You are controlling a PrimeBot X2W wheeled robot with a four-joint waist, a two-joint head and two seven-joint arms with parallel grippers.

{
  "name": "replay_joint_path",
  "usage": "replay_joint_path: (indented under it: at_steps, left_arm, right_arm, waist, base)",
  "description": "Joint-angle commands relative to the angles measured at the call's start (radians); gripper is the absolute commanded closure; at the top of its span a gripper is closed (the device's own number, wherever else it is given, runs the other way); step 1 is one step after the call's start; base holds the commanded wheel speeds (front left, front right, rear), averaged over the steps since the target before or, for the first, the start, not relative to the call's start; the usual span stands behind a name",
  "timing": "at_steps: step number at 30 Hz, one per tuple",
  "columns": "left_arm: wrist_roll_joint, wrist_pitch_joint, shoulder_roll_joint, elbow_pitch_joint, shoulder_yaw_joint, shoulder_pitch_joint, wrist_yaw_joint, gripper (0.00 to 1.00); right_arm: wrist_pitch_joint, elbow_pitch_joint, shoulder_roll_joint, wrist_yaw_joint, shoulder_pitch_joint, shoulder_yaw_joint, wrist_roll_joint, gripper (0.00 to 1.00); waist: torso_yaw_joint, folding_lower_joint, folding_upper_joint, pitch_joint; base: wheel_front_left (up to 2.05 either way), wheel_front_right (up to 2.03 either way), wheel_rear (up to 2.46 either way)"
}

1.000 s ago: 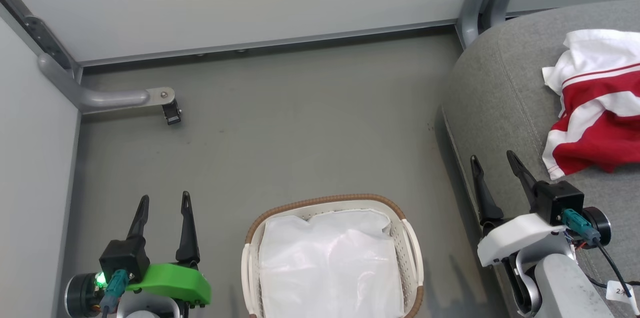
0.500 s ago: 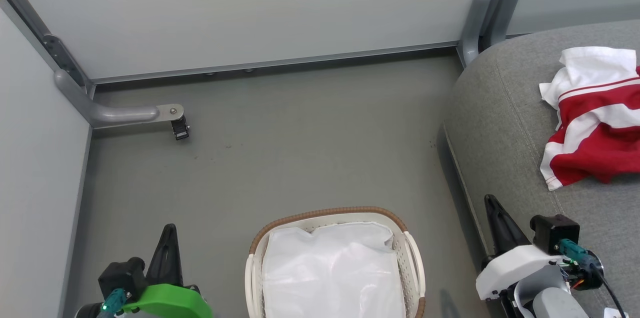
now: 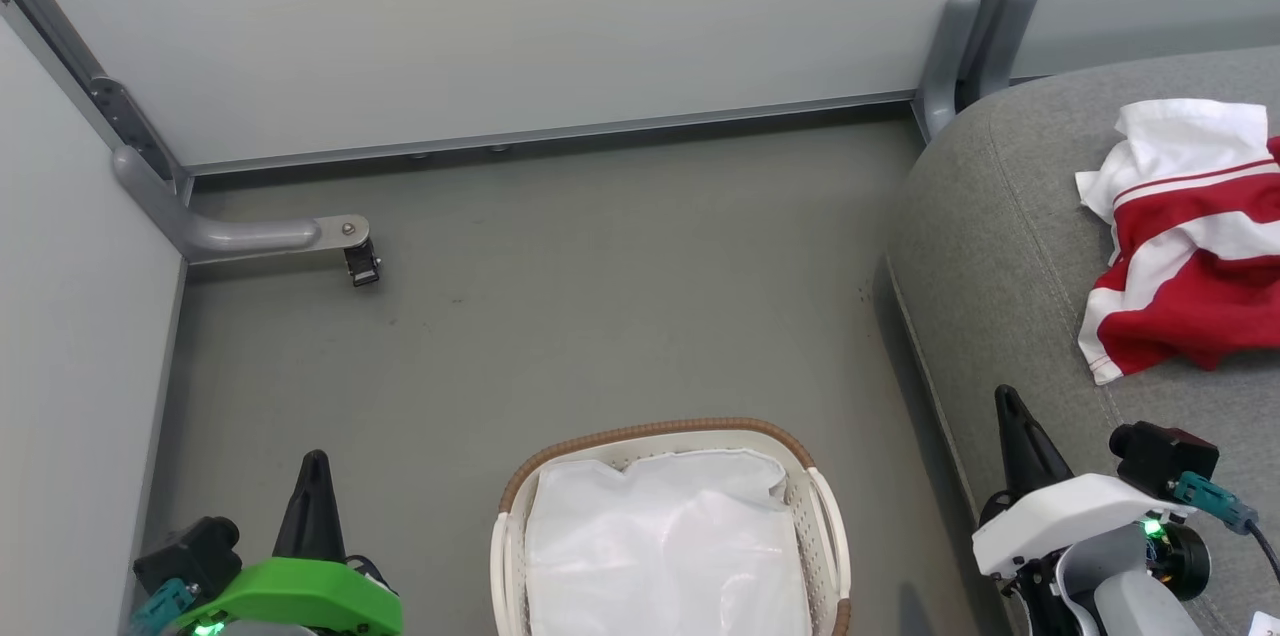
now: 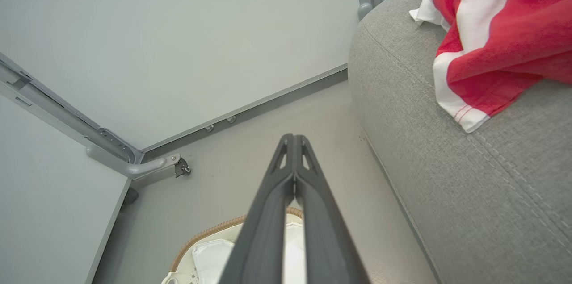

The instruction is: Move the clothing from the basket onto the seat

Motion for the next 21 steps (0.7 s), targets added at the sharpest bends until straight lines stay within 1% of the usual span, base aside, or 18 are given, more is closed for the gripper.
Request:
replay_joint_path:
  at_steps: [1, 21]
  left_arm:
    - [-0.042, 0.008, 0.003, -0.017, 0.008, -0.025, -0.008, 1.00]
    - [-0.329, 0.083, 0.004, -0.039, 0.041, -0.044, -0.022, 1.00]
  right_arm:
    - [0.009, -0.021, -0.005, 0.000, -0.007, -0.007, 0.043, 1.00]
    - [0.084, -0.052, -0.005, 0.000, 0.001, -0.038, 0.336, 1.00]
  waist:
    - [0.000, 0.0000, 0.0011, -0.001]
    - [-0.001, 0.0000, 0.0022, -0.016]
  base:
    - [0.00, 0.00, 0.00]
    - [0.00, 0.00, 0.00]
